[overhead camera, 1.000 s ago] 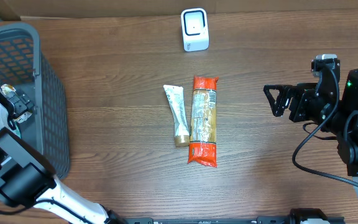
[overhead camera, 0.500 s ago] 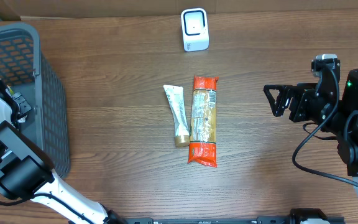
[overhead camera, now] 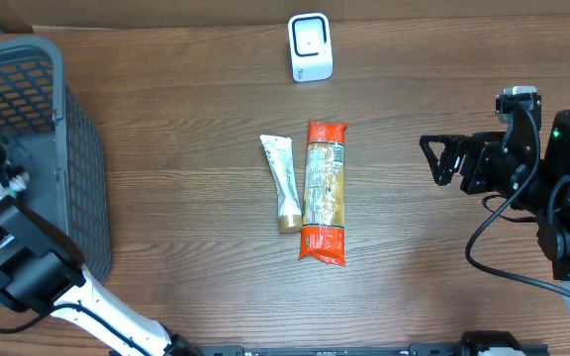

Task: Scan the item barcode
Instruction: 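Reach the left gripper back into the basket toward the green tea drink, then grasp the green tea drink pouch with the left gripper and lift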

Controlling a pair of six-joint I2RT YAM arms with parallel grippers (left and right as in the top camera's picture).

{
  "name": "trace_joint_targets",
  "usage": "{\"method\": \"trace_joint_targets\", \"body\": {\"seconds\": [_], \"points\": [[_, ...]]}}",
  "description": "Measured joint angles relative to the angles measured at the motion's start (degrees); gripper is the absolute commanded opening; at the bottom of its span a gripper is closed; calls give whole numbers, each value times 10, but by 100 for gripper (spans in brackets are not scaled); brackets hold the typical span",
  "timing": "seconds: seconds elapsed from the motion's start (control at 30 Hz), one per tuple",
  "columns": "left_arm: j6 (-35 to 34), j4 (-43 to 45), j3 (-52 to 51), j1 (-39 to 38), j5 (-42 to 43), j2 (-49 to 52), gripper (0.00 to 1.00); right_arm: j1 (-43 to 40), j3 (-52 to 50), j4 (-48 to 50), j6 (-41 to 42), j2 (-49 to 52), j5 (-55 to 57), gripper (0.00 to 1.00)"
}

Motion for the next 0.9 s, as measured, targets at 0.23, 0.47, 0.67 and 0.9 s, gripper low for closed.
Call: {"method": "trace_joint_targets", "body": {"seconds": [0.23,0.47,0.67,0.9], "points": [[-54,-9,41,-30,2,-89,4,0,0,0,0,0,0,100],[-68,-12,51,-63,15,-219,4,0,0,0,0,0,0,100],[-69,-32,56,-66,17,-272,4,0,0,0,0,0,0,100],[-70,-63,56,-66,17,-270,4,0,0,0,0,0,0,100]]}}
